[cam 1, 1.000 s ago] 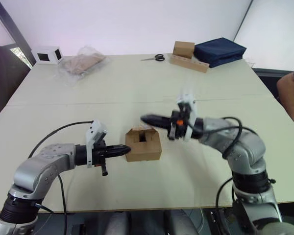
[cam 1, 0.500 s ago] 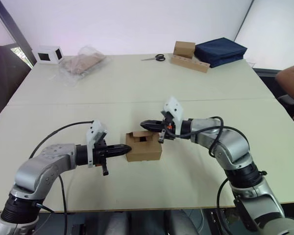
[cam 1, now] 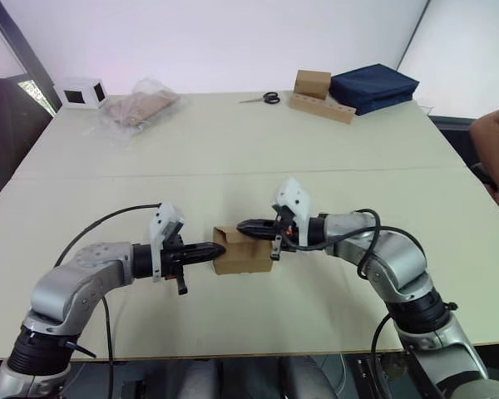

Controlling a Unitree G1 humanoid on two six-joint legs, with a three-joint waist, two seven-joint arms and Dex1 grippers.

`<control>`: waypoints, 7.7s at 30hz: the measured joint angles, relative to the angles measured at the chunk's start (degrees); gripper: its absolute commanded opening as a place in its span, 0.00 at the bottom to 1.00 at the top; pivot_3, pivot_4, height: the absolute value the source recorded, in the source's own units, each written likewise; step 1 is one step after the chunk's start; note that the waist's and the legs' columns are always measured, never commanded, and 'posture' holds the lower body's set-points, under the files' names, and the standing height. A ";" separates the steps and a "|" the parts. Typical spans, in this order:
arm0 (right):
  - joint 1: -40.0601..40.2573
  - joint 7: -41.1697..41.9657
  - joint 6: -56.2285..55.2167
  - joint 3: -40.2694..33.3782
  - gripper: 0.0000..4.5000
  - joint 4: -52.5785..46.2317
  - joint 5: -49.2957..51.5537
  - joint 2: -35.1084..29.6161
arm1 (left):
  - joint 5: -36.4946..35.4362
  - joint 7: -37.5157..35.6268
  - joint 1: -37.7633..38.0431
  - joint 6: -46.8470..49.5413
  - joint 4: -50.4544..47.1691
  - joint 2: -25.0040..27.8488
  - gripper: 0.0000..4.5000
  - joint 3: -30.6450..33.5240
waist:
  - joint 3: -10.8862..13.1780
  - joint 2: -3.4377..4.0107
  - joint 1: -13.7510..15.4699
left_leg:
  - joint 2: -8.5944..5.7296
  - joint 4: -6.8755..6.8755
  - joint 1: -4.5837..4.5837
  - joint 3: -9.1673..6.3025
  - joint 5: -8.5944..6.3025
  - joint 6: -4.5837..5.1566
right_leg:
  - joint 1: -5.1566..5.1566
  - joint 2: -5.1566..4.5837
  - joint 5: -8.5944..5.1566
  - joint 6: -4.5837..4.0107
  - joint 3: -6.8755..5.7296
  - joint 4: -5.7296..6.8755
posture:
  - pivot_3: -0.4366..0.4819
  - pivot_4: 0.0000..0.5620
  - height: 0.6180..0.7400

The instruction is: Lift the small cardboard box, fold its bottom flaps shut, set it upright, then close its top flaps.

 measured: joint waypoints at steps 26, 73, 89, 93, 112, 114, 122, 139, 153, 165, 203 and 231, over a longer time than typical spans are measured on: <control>0.12 -0.36 -0.08 -0.79 0.05 -1.16 -0.78 -0.14 | 1.12 6.31 -6.30 -0.74 7.32 -7.03 0.00 0.76 | 0.02 -0.02 0.06 | -0.02 -0.04 -0.03 0.00 0.01 -0.02 | -0.04 -0.02 0.00 0.00 -0.01 -0.04 | 0.48 0.27 1.00; 0.74 0.07 -9.92 7.13 0.44 -4.10 -16.42 -5.49 | 0.15 7.20 -5.15 0.35 5.90 -8.41 0.00 1.17 | 0.01 -0.03 0.05 | -0.02 -0.04 -0.04 -0.02 0.02 -0.03 | -0.02 -0.02 0.00 0.00 -0.01 -0.06 | 0.48 0.27 1.00; 0.12 0.83 -8.37 7.04 0.44 -4.02 -16.34 -3.31 | 1.33 7.40 -5.19 -0.74 5.90 -8.73 0.00 0.74 | 0.01 -0.03 0.05 | -0.02 -0.04 -0.03 -0.02 0.02 -0.03 | -0.02 -0.02 0.00 0.00 -0.01 -0.07 | 0.48 0.27 1.00; -1.21 1.04 -7.88 7.09 0.44 -3.97 -15.90 -2.05 | 1.31 7.57 -5.34 -0.59 5.90 -8.85 0.00 0.73 | 0.01 -0.03 0.13 | -0.02 -0.04 -0.03 -0.02 0.02 -0.03 | -0.02 -0.03 0.00 0.00 -0.01 -0.07 | 0.48 0.27 1.00; -1.83 1.25 -8.91 8.99 0.44 -1.86 -18.21 -2.06 | 0.49 11.24 -7.04 3.70 3.86 -9.02 0.00 0.83 | 0.01 -0.03 0.00 | -0.02 -0.04 -0.03 -0.02 0.02 -0.03 | -0.03 -0.02 0.00 0.00 -0.01 -0.07 | 0.48 0.27 1.00; -1.92 1.27 -8.78 9.05 0.44 -1.86 -18.21 -2.05 | 0.49 11.23 -7.29 4.01 3.90 -9.02 0.00 0.81 | 0.01 -0.03 -0.03 | -0.02 -0.04 -0.03 -0.02 0.02 -0.03 | -0.03 -0.02 0.00 0.00 -0.01 -0.07 | 0.48 0.27 1.00; -2.48 1.56 -8.78 9.68 0.44 -1.79 -19.31 -2.26 | 0.69 10.20 -6.89 3.47 3.96 -8.94 0.00 0.75 | 0.01 -0.03 -0.04 | -0.02 -0.04 -0.03 -0.02 0.03 -0.05 | -0.03 -0.02 0.00 0.00 -0.01 -0.07 | 0.48 0.27 1.00; 1.77 0.03 -1.08 2.34 0.44 -4.03 -11.65 2.59 | 3.27 5.54 -4.54 -2.98 6.00 -7.95 0.00 0.40 | 0.01 -0.02 -0.07 | -0.02 -0.06 -0.03 -0.03 0.02 -0.04 | -0.03 -0.01 0.00 0.00 -0.01 -0.07 | 0.48 0.27 1.00; 6.07 -3.56 8.64 -6.31 0.44 -9.26 -0.05 2.16 | 2.57 4.87 -5.74 -0.48 3.64 -5.94 0.00 -0.71 | 0.01 -0.02 -0.11 | -0.02 -0.07 -0.03 -0.01 0.02 -0.03 | -0.03 -0.01 0.00 0.00 -0.01 -0.07 | 0.48 0.27 1.00; 7.37 -4.49 7.22 -0.23 0.44 -10.68 -1.07 -0.12 | 7.90 4.70 -4.72 -3.31 -0.63 -2.74 0.00 -5.99 | 0.01 -0.02 -0.12 | -0.01 -0.09 -0.03 -0.02 0.02 -0.03 | -0.02 0.00 0.00 0.00 0.00 -0.09 | 0.48 0.27 1.00; 12.04 -4.56 5.58 -16.88 0.44 -15.66 13.67 -2.50 | -1.52 7.07 8.47 -2.68 -8.83 3.91 0.00 12.41 | 0.03 -0.03 -0.05 | 0.00 -0.14 -0.04 -0.01 0.00 0.00 | -0.03 -0.01 -0.01 0.00 0.00 -0.13 | 0.48 0.27 1.00; 32.23 3.85 1.48 -22.88 0.44 -13.00 13.93 -19.24 | 0.10 -1.34 30.22 -6.99 -7.85 7.30 0.00 17.31 | 0.04 -0.04 0.22 | 0.04 -0.14 0.08 0.09 -0.02 0.02 | 0.14 0.01 -0.01 -0.01 0.02 -0.20 | 0.48 0.27 1.00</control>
